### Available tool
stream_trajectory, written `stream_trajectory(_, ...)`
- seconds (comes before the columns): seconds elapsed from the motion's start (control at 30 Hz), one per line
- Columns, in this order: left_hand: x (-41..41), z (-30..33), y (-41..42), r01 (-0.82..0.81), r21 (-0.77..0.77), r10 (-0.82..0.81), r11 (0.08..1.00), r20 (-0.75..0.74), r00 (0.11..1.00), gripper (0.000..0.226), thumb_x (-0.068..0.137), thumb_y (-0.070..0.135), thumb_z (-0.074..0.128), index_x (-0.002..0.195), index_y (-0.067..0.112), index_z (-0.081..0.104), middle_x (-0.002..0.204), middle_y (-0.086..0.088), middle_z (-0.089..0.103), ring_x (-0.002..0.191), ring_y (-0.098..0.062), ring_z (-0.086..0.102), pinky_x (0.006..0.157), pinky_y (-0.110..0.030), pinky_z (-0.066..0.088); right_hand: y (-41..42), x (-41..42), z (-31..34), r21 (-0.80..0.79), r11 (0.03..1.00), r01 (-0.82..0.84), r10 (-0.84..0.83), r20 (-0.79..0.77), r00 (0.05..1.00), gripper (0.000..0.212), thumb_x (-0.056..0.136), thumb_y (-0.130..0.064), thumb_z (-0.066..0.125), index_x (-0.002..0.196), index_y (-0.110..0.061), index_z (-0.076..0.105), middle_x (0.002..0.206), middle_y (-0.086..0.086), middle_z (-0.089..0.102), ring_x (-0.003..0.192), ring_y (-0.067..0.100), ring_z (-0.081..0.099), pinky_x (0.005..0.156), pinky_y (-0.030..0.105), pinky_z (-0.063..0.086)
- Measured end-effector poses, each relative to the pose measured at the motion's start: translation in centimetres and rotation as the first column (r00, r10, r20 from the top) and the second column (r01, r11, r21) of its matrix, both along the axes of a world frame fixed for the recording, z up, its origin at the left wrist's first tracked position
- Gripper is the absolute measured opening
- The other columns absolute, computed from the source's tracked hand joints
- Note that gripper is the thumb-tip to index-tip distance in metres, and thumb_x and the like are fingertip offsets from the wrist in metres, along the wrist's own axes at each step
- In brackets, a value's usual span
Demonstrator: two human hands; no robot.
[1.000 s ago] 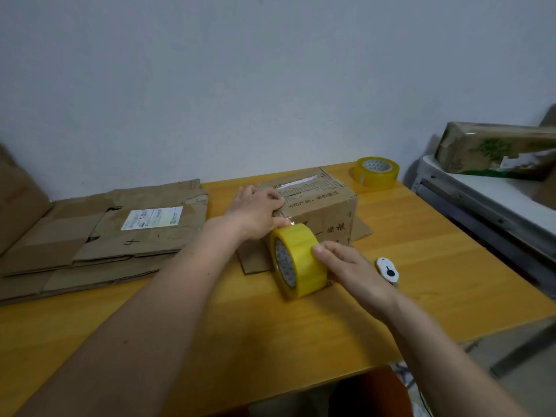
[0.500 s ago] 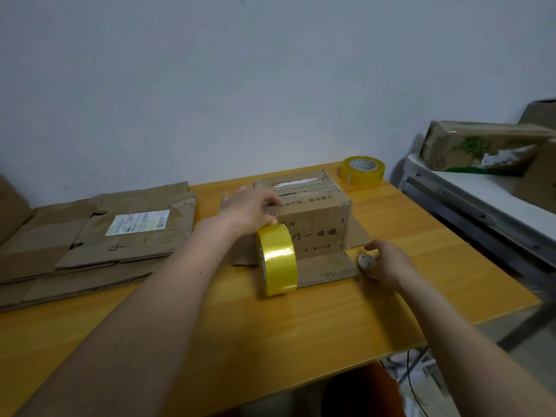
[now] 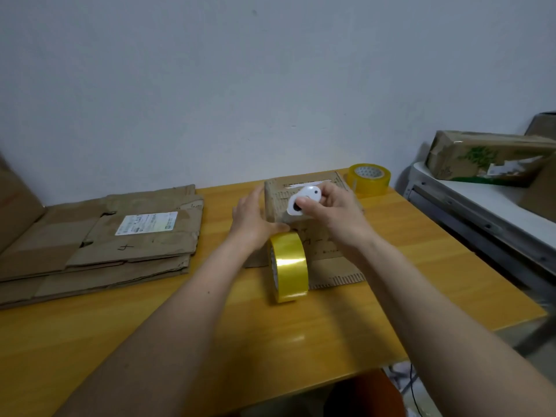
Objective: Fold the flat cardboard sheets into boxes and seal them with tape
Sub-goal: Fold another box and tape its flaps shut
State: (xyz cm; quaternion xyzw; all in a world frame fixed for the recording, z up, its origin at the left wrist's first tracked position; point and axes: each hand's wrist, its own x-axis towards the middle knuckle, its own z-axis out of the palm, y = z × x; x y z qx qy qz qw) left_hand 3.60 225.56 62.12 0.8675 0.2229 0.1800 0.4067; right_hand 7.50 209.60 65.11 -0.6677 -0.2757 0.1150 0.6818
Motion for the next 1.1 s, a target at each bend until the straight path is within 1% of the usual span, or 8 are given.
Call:
stream_trajectory(0.1, -0.7, -0.7, -0.1, -0.099, -0.310, 0.074, 0.946, -0.089, 0.993, 0.109, 0.062, 0.031, 0.090, 0.149, 0.020, 0.025, 0.146, -0.007, 0.039, 0.132, -0.028, 0.042, 0.107, -0.045, 0.040, 2.3, 0.7, -1.0, 0.062, 0.998, -0.024, 0.030, -0.099, 0.995, 0.021, 0.097, -0.018, 0.054, 0.111, -0.003, 0.048, 0.102, 0.012, 0.068, 0.095, 0.023, 0.069, 0.085, 0.034, 0.056)
stream_trajectory(0.17, -1.6, -1.6, 0.0, -0.079, -0.559, 0.038, 0.826, -0.086, 0.996, 0.080, 0.068, 0.031, 0.086, 0.134, 0.013, 0.046, 0.130, -0.005, 0.058, 0.121, -0.028, 0.055, 0.101, -0.047, 0.046, 3.1, 1.2, -1.8, -0.032, 0.999, -0.020, 0.019, -0.049, 0.999, 0.025, 0.099, -0.024, 0.050, 0.113, -0.004, 0.046, 0.109, 0.014, 0.065, 0.102, 0.027, 0.066, 0.091, 0.045, 0.052)
stream_trajectory(0.27, -3.2, -2.9, -0.5, -0.056, -0.765, 0.020, 0.642, -0.057, 0.998, 0.041, 0.076, 0.035, 0.078, 0.110, 0.017, 0.065, 0.111, -0.004, 0.070, 0.107, -0.024, 0.064, 0.095, -0.047, 0.051, 3.6, 1.8, -2.6, -0.211, 0.976, 0.057, -0.020, 0.174, 0.985, 0.018, 0.098, -0.028, 0.050, 0.100, -0.011, 0.045, 0.095, 0.002, 0.056, 0.087, 0.012, 0.056, 0.075, 0.031, 0.046)
stream_trajectory(0.4, -4.5, -3.9, -1.6, 0.093, -0.860, -0.027, 0.502, 0.092, 0.995, 0.061, 0.064, 0.035, 0.083, 0.116, 0.011, 0.060, 0.103, -0.006, 0.074, 0.097, -0.023, 0.070, 0.089, -0.045, 0.055, 4.3, 2.5, -2.6, -0.269, 0.960, 0.083, -0.012, 0.257, 0.966, 0.019, 0.098, -0.029, 0.048, 0.102, -0.010, 0.046, 0.085, -0.005, 0.049, 0.075, 0.009, 0.046, 0.066, 0.025, 0.038)
stream_trajectory(0.5, -4.3, -3.9, -2.6, 0.128, -0.851, -0.035, 0.509, 0.128, 0.991, 0.083, 0.065, 0.023, 0.084, 0.136, 0.012, 0.043, 0.113, -0.007, 0.069, 0.099, -0.024, 0.069, 0.089, -0.045, 0.055, 4.5, 2.9, -2.5, -0.283, 0.955, 0.085, -0.005, 0.272, 0.962, 0.026, 0.098, -0.028, 0.049, 0.106, -0.003, 0.047, 0.093, 0.004, 0.053, 0.083, 0.016, 0.049, 0.073, 0.034, 0.041)
stream_trajectory(0.8, -4.4, -3.6, -3.5, -0.052, -0.908, -0.067, 0.417, -0.087, 0.994, 0.041, 0.078, 0.019, 0.077, 0.114, 0.009, 0.061, 0.103, -0.011, 0.072, 0.096, -0.025, 0.069, 0.079, -0.040, 0.057, 4.7, 3.8, -3.3, -0.277, 0.959, 0.050, 0.051, 0.348, 0.936, 0.022, 0.098, -0.027, 0.049, 0.104, -0.006, 0.043, 0.088, 0.002, 0.050, 0.077, 0.015, 0.047, 0.064, 0.023, 0.039)
stream_trajectory(0.97, -3.3, -3.8, -3.7, -0.115, -0.648, 0.057, 0.753, -0.110, 0.992, 0.042, 0.072, 0.037, 0.081, 0.107, 0.022, 0.063, 0.106, 0.001, 0.065, 0.099, -0.017, 0.061, 0.081, -0.032, 0.051, 4.6, 3.9, -3.4, -0.308, 0.951, 0.028, 0.082, 0.337, 0.938, 0.024, 0.098, -0.030, 0.049, 0.105, -0.007, 0.044, 0.084, -0.002, 0.048, 0.072, 0.011, 0.044, 0.062, 0.026, 0.037)
stream_trajectory(1.1, -1.9, -3.7, -3.8, -0.072, -0.736, 0.110, 0.674, 0.003, 0.994, 0.042, 0.075, 0.025, 0.080, 0.112, 0.012, 0.064, 0.107, -0.006, 0.069, 0.101, -0.023, 0.064, 0.092, -0.041, 0.051, 4.6, 4.0, -2.5, -0.331, 0.944, 0.003, 0.107, 0.315, 0.943, 0.027, 0.097, -0.026, 0.051, 0.104, 0.000, 0.045, 0.084, 0.005, 0.047, 0.074, 0.015, 0.043, 0.064, 0.029, 0.036)
